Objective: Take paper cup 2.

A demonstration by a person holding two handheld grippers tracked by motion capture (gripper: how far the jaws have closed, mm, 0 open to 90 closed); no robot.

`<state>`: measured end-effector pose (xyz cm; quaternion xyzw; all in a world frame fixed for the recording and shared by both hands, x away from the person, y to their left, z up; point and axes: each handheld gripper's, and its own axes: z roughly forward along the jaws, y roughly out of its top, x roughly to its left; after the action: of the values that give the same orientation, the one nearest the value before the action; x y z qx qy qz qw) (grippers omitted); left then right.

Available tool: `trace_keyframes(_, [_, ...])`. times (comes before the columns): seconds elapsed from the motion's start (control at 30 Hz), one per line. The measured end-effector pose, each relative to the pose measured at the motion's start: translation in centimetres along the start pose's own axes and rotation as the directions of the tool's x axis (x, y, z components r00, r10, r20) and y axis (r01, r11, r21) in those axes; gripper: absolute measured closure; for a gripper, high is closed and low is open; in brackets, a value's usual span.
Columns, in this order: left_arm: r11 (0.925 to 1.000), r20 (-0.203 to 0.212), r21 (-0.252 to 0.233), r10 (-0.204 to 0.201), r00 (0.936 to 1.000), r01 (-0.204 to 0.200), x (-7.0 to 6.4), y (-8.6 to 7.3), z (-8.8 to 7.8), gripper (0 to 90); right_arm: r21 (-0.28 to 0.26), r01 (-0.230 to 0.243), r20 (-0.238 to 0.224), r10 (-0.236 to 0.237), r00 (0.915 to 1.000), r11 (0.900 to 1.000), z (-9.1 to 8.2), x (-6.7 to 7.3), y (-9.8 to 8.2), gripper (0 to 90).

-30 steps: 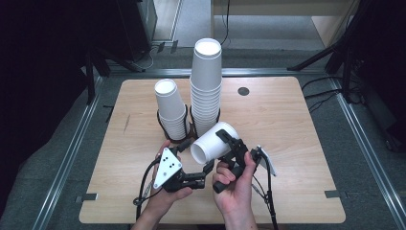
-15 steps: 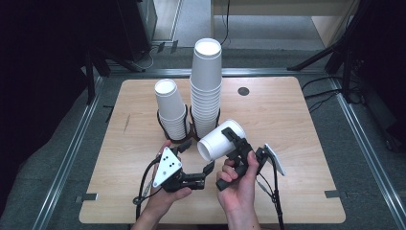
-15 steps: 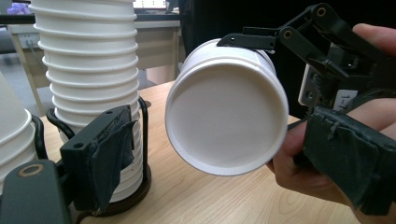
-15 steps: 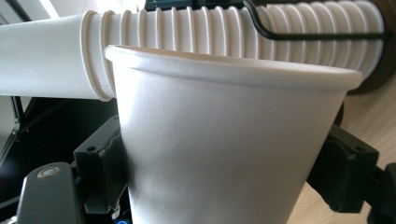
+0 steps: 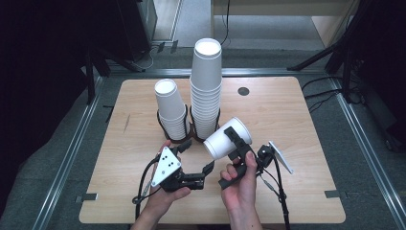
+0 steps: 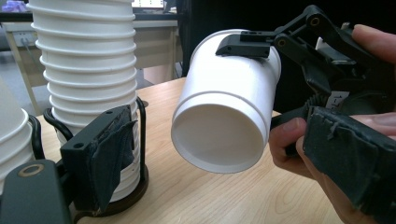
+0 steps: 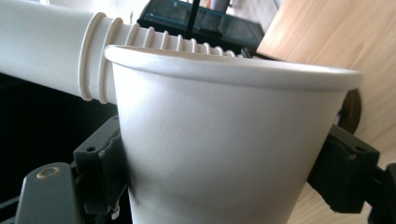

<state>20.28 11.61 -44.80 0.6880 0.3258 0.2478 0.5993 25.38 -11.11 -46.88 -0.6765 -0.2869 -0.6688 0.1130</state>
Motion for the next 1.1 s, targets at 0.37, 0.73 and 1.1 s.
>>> trace_keyframes(0.37, [0.9999,0.005,-0.008,-0.014,0.9999,0.015,0.2,0.0,-0.1,9.5,-0.068,0.265,0.032,-0.263,0.9641,0.962,-0.3,0.8,-0.1,17.0])
trace_keyframes(0.73, [0.9997,0.011,-0.012,-0.022,0.9997,0.022,0.4,0.0,-0.2,9.5,-0.111,0.500,0.082,-0.493,0.8660,0.859,-0.6,1.5,-0.2,16.6])
trace_keyframes(1.1, [0.9996,0.009,-0.012,-0.026,0.9996,0.026,0.5,0.0,-0.2,9.5,-0.113,0.655,0.114,-0.646,0.7552,0.747,-0.8,1.8,-0.3,16.6])
